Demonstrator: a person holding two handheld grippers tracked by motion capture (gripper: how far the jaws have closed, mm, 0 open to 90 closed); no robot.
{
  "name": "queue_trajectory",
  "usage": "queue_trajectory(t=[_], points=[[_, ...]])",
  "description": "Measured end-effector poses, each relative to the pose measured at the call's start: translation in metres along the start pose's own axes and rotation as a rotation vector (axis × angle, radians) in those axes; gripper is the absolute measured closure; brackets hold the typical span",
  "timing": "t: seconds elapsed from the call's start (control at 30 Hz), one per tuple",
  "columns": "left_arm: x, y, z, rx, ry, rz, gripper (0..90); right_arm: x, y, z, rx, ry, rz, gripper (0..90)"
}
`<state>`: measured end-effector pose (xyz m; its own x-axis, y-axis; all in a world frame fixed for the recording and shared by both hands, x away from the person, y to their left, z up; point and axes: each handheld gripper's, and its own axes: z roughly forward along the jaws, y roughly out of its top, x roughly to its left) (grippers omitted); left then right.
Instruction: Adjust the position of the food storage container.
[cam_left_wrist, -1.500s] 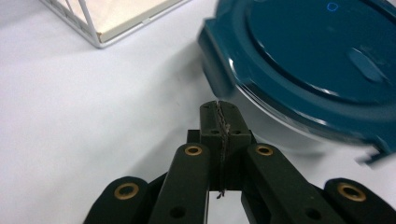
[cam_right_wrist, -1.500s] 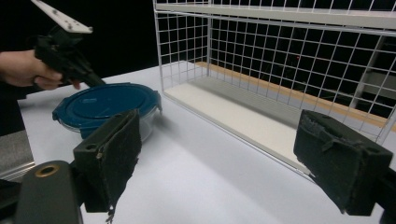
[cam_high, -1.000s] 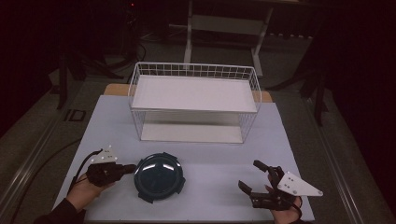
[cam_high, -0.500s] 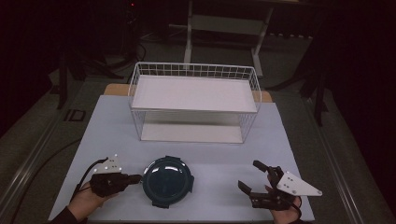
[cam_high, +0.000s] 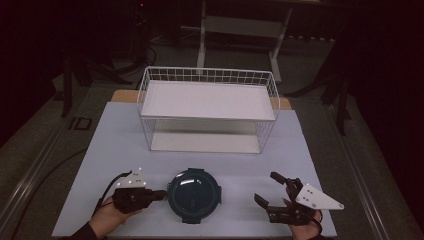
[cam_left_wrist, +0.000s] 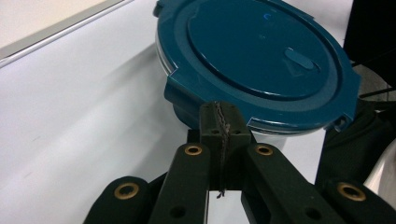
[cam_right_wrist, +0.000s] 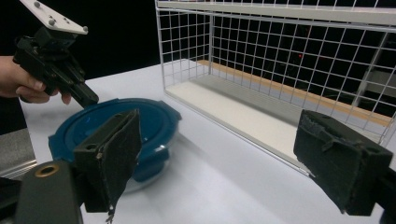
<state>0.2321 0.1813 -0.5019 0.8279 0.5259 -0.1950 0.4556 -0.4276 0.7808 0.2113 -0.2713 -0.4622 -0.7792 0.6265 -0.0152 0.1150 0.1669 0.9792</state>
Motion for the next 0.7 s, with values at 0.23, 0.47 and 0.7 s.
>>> queue_trajectory(t=[0.23,0.47,0.7], points=[[-0.002,0.015,0.020,-0.015,0.016,-0.026,89.6,0.000,0.000,-0.001,-0.002,0.001,0.002,14.8],[-0.010,0.024,0.033,-0.006,-0.006,-0.010,89.6,-0.001,0.000,-0.001,-0.002,-0.001,0.000,14.7],[-0.018,0.034,0.048,0.000,-0.032,0.006,89.6,0.000,0.000,-0.001,0.003,0.000,-0.004,14.7]])
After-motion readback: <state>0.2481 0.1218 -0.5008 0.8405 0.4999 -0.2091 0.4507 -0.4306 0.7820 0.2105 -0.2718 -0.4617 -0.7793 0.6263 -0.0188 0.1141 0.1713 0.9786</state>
